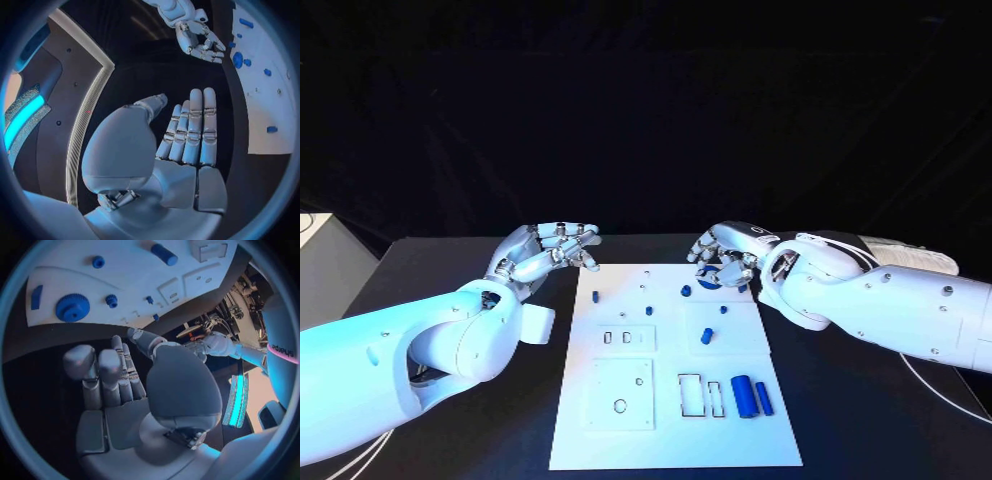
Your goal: Assemble the parts on the task board
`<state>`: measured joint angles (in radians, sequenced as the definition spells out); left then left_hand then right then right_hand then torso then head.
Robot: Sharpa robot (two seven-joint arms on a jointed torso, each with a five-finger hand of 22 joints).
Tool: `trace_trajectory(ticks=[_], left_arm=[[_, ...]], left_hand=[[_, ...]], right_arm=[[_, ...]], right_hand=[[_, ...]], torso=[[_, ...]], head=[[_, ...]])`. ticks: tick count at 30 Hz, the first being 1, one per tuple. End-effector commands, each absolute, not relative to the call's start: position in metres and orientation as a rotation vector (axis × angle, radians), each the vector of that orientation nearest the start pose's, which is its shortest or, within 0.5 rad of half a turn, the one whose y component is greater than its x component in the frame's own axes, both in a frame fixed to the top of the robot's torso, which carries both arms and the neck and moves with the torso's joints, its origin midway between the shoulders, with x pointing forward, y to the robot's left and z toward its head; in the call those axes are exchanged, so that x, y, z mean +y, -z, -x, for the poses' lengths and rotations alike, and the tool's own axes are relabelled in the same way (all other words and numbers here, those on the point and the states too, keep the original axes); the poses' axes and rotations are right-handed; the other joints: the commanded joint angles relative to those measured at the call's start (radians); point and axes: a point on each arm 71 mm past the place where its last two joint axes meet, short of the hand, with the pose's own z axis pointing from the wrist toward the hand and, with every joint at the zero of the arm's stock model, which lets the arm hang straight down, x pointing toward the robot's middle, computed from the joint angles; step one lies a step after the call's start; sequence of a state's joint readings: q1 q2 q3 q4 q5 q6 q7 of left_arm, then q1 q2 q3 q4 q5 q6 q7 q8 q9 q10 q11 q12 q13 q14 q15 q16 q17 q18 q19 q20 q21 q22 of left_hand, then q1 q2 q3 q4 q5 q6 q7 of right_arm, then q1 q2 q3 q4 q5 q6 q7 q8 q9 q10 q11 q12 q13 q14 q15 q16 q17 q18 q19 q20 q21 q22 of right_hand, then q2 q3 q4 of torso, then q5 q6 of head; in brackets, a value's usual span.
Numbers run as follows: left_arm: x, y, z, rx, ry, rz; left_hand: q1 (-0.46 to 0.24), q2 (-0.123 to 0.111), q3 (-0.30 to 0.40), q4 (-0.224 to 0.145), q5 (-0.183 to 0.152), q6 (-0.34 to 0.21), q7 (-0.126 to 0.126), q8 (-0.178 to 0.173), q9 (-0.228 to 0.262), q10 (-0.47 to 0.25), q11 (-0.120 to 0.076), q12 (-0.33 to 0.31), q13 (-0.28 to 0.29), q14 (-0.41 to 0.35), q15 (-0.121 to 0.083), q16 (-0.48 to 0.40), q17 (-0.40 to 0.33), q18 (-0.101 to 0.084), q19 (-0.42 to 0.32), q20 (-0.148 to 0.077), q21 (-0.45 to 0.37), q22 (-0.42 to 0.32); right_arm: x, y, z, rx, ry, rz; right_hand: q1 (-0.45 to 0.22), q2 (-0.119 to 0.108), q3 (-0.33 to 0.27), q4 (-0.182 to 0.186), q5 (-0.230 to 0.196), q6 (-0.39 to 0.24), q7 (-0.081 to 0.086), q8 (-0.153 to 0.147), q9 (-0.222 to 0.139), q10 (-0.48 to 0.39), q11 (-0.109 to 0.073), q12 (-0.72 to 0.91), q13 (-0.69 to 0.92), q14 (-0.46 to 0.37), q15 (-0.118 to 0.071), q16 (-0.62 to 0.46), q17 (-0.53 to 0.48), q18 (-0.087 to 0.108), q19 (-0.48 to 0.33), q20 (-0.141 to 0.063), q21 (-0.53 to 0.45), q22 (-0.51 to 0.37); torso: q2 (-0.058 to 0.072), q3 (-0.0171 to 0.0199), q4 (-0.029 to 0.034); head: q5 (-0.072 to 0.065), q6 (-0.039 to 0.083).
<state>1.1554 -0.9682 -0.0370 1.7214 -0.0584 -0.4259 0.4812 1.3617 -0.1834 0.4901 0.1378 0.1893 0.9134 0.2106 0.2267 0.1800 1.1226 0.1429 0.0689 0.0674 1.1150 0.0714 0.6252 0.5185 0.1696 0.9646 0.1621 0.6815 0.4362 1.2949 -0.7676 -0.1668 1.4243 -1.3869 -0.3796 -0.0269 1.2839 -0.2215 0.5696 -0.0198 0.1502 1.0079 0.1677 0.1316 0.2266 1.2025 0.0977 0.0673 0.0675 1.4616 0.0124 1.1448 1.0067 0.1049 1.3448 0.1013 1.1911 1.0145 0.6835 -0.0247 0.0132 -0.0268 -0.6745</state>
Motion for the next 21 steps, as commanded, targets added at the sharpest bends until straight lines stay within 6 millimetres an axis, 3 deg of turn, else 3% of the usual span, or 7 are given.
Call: trace_trajectory(ticks=[1,5,9,16,21], left_arm=[[0.212,0.173,-0.442,1.389,1.581,1.034],[0.213,0.172,-0.441,1.393,1.583,1.034],[0.213,0.172,-0.44,1.396,1.584,1.035],[0.211,0.171,-0.438,1.403,1.596,1.041],[0.21,0.171,-0.437,1.406,1.6,1.042]], left_hand=[[-0.003,-0.007,0.007,0.0,0.001,0.004,0.001,0.001,0.002,0.003,-0.001,-0.003,0.002,-0.007,-0.003,0.038,0.021,0.007,-0.02,-0.001,0.048,0.037],[-0.008,-0.008,0.01,0.002,0.001,0.003,0.002,0.0,0.004,0.002,0.0,-0.003,0.002,-0.009,-0.003,0.064,0.031,0.009,-0.035,0.001,0.082,0.062],[-0.01,-0.008,0.011,0.003,0.001,0.002,0.002,0.0,0.006,0.002,0.0,-0.003,0.002,-0.011,-0.003,0.079,0.036,0.009,-0.045,0.002,0.1,0.075],[-0.01,-0.008,0.012,0.003,0.001,0.002,0.002,0.0,0.006,0.002,0.0,-0.003,0.002,-0.013,-0.003,0.084,0.038,0.01,-0.049,0.002,0.106,0.08],[-0.011,-0.008,0.012,0.004,0.001,0.001,0.002,0.0,0.007,0.001,0.0,-0.003,0.002,-0.014,-0.002,0.087,0.039,0.01,-0.051,0.003,0.11,0.083]], right_arm=[[-0.189,0.187,-0.506,1.661,-0.527,0.279],[-0.184,0.188,-0.507,1.665,-0.496,0.296],[-0.179,0.191,-0.508,1.672,-0.479,0.309],[-0.173,0.198,-0.508,1.68,-0.46,0.322],[-0.171,0.201,-0.508,1.685,-0.448,0.324]], right_hand=[[-0.002,-0.011,0.006,0.009,-0.004,0.003,0.002,-0.004,0.005,-0.012,0.002,-0.004,-0.001,0.045,0.003,0.081,0.067,-0.014,0.021,0.002,0.054,0.068],[-0.009,-0.023,-0.001,0.02,-0.013,-0.003,0.003,-0.008,0.009,-0.028,0.005,-0.005,-0.002,0.043,0.005,0.111,0.092,-0.017,0.026,0.006,0.07,0.09],[-0.01,-0.028,-0.011,0.027,-0.019,-0.005,0.003,-0.01,0.013,-0.044,0.006,-0.005,-0.001,0.041,0.005,0.134,0.111,-0.02,0.031,0.01,0.084,0.11],[-0.009,-0.029,-0.025,0.036,-0.023,-0.005,0.002,-0.011,0.017,-0.062,0.007,-0.005,0.0,0.035,0.005,0.14,0.107,-0.016,0.023,0.015,0.077,0.098],[-0.009,-0.029,-0.028,0.038,-0.022,-0.004,0.003,-0.011,0.018,-0.065,0.007,-0.005,0.0,0.034,0.005,0.142,0.107,-0.016,0.022,0.016,0.078,0.099]], torso=[[0.017,-0.0006,0.0051],[0.022,-0.0002,0.0061],[0.026,-0.0008,0.01],[0.031,-0.001,0.0174],[0.033,-0.0017,0.0184]], head=[[-0.004,0.001],[-0.001,-0.002],[-0.006,0.0],[-0.016,0.0],[-0.016,-0.001]])
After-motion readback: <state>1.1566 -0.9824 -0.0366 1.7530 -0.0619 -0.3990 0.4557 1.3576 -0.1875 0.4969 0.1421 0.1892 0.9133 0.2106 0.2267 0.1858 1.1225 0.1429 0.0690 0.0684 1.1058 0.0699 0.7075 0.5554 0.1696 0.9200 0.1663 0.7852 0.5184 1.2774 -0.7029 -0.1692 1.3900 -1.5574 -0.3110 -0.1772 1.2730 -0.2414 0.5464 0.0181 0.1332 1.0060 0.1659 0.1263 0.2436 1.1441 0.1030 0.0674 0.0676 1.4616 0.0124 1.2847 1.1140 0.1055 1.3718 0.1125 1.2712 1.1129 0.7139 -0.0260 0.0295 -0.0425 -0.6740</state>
